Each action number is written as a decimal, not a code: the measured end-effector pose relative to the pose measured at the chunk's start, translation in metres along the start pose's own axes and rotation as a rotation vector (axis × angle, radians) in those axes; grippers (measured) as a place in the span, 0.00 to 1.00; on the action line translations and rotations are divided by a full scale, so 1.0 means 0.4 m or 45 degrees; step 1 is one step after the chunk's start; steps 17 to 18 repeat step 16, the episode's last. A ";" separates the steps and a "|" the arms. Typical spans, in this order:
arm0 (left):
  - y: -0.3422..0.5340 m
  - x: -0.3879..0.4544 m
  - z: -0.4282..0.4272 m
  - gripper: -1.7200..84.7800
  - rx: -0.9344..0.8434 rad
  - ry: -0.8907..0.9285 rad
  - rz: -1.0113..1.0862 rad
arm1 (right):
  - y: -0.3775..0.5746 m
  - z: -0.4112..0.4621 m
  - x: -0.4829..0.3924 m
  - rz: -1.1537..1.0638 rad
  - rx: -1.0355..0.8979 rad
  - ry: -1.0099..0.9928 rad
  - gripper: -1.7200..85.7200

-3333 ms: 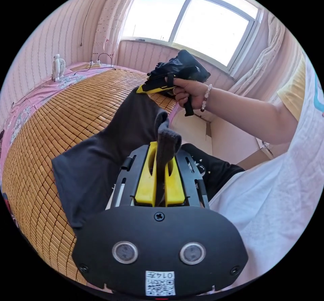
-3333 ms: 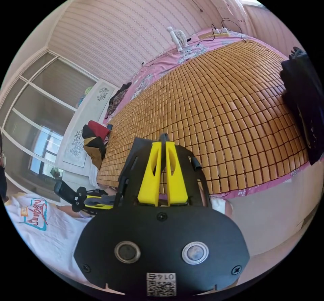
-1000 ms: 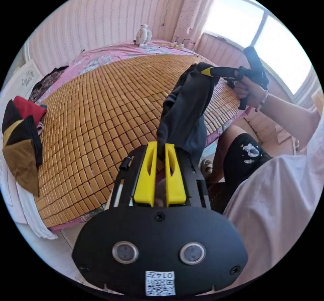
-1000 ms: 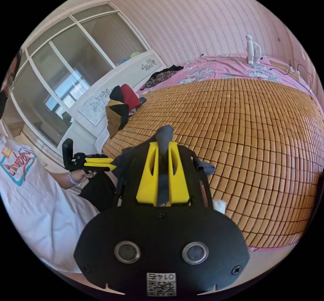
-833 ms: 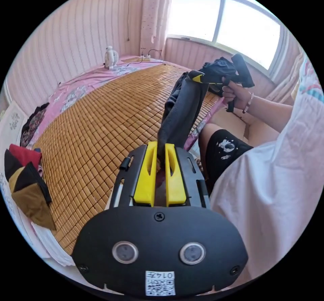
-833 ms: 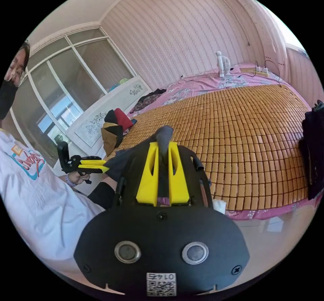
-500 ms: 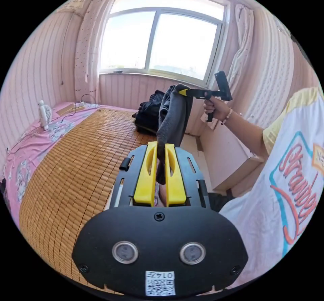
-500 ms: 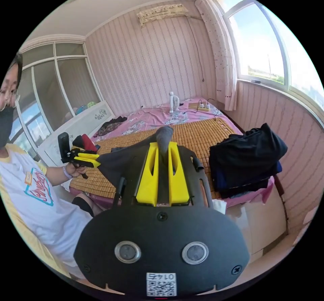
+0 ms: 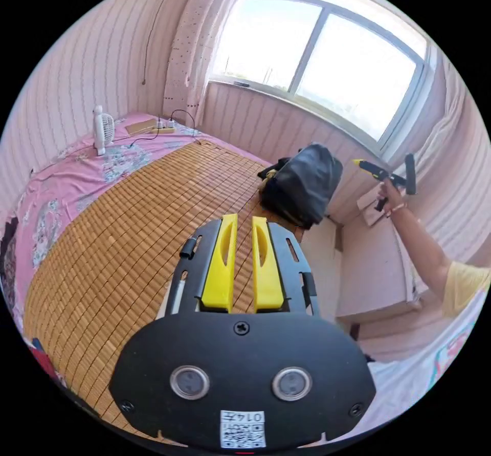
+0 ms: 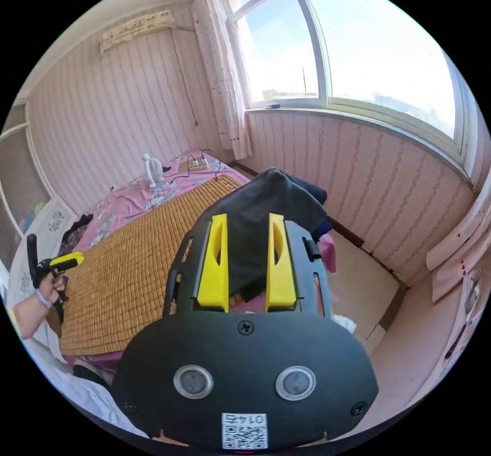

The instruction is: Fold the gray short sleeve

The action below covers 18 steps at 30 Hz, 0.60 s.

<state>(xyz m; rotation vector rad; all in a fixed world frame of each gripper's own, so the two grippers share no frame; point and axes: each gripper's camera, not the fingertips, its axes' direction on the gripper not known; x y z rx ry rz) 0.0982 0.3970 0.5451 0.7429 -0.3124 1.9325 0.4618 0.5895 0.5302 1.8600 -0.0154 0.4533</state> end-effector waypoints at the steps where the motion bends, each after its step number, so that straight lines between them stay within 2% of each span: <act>1: 0.052 -0.004 -0.011 0.07 -0.021 -0.051 0.015 | 0.123 -0.014 -0.036 -0.117 -0.006 0.057 0.11; 3: 0.283 -0.014 -0.062 0.03 -0.128 -0.198 0.018 | 0.325 -0.025 -0.099 -0.272 -0.090 0.178 0.04; 5: 0.453 -0.010 -0.115 0.02 -0.190 -0.296 -0.031 | 0.586 -0.028 -0.192 -0.431 -0.290 0.281 0.02; 7: 0.608 0.002 -0.185 0.01 -0.193 -0.429 -0.132 | 0.737 -0.028 -0.264 -0.472 -0.476 0.310 0.01; 10: 0.811 0.025 -0.297 0.01 -0.117 -0.582 -0.333 | 0.870 -0.026 -0.395 -0.545 -0.641 0.102 0.01; 14: 1.013 0.047 -0.384 0.01 0.009 -0.682 -0.576 | 0.872 0.000 -0.619 -0.817 -0.573 -0.308 0.01; 16: 1.096 0.054 -0.410 0.01 0.083 -0.653 -0.653 | 0.867 0.018 -0.732 -0.984 -0.519 -0.424 0.01; 18: 1.096 0.054 -0.410 0.01 0.083 -0.653 -0.653 | 0.867 0.018 -0.732 -0.984 -0.519 -0.424 0.01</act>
